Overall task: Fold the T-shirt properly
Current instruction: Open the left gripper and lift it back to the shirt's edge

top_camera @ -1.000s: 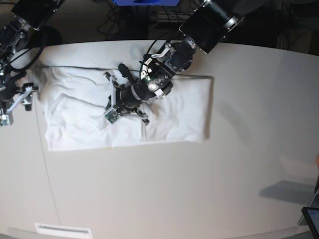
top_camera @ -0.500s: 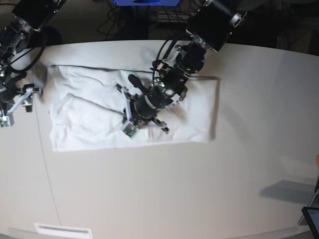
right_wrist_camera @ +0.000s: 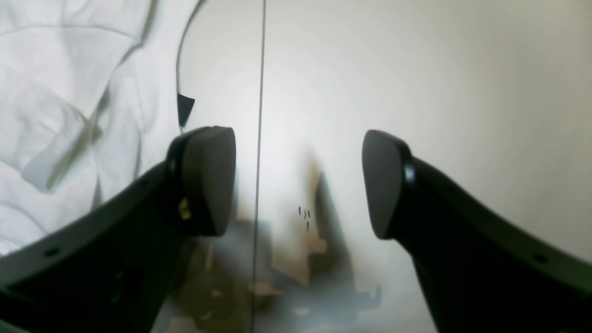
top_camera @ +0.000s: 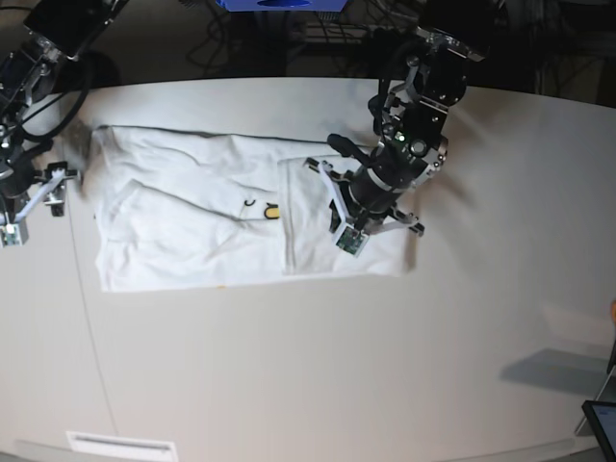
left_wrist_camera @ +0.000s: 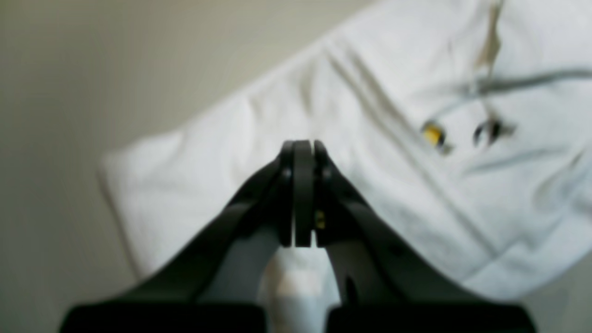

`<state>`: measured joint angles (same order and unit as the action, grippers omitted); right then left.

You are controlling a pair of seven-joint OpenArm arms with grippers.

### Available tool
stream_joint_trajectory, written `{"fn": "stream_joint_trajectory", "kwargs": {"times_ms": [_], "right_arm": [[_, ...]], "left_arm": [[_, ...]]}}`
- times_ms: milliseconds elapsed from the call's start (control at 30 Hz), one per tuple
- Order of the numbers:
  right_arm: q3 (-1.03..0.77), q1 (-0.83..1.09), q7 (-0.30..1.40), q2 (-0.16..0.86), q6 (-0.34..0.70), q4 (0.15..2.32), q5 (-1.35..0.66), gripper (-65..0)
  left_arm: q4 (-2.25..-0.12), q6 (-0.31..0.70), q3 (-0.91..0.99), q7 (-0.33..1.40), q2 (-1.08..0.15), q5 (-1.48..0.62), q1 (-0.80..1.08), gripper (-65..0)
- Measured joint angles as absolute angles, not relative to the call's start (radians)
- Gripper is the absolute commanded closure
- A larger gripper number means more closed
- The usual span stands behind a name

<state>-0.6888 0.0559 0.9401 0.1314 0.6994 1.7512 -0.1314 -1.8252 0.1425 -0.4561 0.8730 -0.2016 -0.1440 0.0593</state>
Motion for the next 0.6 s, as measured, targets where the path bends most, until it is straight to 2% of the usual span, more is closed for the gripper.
{"fn": "stream_joint_trajectory", "kwargs": {"times_ms": [167,600], "right_arm": [[-0.689,0.056,0.941,0.132,0.699,1.751,-0.131,-40.8],[-0.689,0.073,0.944,0.131,0.699,1.751,-0.131,-40.8]], "left_arm": [[-1.827,0.142,-0.452,0.849,-0.191,0.002,0.123,0.0],[-1.832,0.146,-0.454,0.85,-0.191,0.023,0.22,0.0]]}}
